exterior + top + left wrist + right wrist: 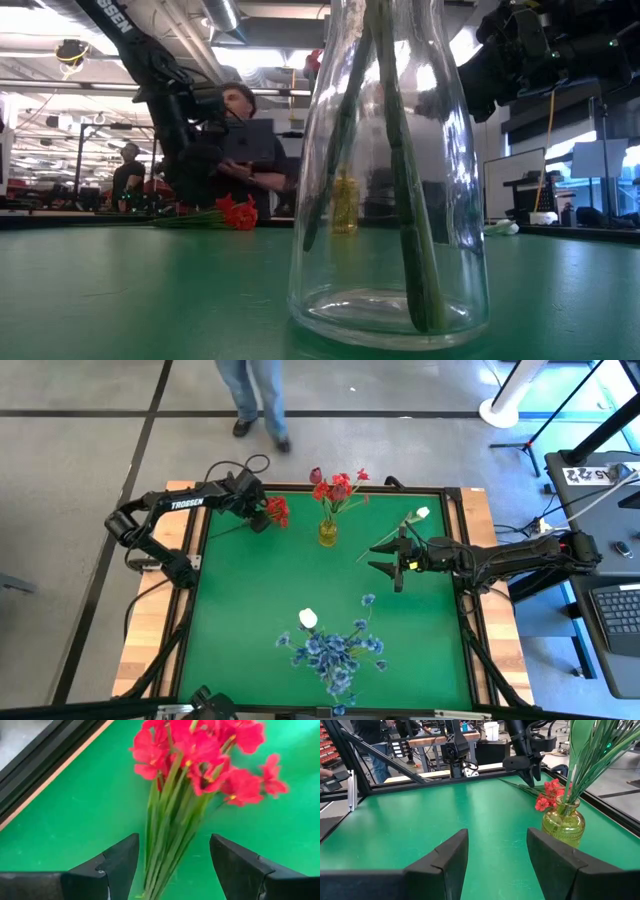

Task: Sort flowers into vase by color
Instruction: Put the red flowers into the yellow vase

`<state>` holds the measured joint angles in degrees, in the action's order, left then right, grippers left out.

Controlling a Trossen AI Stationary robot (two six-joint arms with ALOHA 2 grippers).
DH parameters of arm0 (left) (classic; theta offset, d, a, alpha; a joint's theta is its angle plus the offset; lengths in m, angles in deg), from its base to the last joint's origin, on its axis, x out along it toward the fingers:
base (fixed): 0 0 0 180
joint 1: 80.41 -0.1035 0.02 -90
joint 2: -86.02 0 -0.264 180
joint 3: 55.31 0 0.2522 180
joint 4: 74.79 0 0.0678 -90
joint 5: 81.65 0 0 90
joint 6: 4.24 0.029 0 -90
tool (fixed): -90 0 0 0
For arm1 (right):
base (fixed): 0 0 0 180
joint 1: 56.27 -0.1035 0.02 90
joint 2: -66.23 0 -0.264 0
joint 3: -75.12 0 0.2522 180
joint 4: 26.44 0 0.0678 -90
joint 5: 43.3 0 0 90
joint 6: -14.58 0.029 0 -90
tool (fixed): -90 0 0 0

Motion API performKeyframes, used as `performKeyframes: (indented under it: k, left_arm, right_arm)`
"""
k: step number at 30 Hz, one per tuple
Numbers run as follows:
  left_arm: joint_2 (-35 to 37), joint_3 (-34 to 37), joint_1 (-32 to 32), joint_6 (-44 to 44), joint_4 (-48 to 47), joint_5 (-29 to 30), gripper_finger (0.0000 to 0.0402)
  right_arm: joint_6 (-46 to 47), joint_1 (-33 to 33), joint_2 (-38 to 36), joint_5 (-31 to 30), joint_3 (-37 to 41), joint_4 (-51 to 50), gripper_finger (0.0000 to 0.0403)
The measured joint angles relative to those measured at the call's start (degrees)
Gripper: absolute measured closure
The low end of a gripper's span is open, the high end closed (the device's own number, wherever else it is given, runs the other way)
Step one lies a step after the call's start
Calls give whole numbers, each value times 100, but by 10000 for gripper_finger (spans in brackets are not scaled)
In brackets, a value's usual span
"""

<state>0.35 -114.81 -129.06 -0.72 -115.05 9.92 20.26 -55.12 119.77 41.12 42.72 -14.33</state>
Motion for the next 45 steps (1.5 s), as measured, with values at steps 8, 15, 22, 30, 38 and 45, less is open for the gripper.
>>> performKeyframes:
  k: [8,15,22,30,38,45]
  left_arm:
    - [-742,-13,-74,14,18,-141,163]
    - [-913,-35,-70,19,90,-114,163]
    - [-926,-33,-50,-34,1,-76,215]
    - [-896,-31,118,-340,-128,-9,360]
    - [26,26,459,-756,-355,-92,388]
    - [1486,13,760,-1311,196,-1059,389]
  right_arm:
    - [39,2,0,-2,0,-13,204]
    - [72,-1,0,-2,0,-33,204]
    - [71,-1,0,-4,0,-26,204]
    - [77,-1,0,-404,0,-16,204]
    - [339,-1,0,-396,0,-26,204]
    - [280,0,0,-393,0,-56,204]
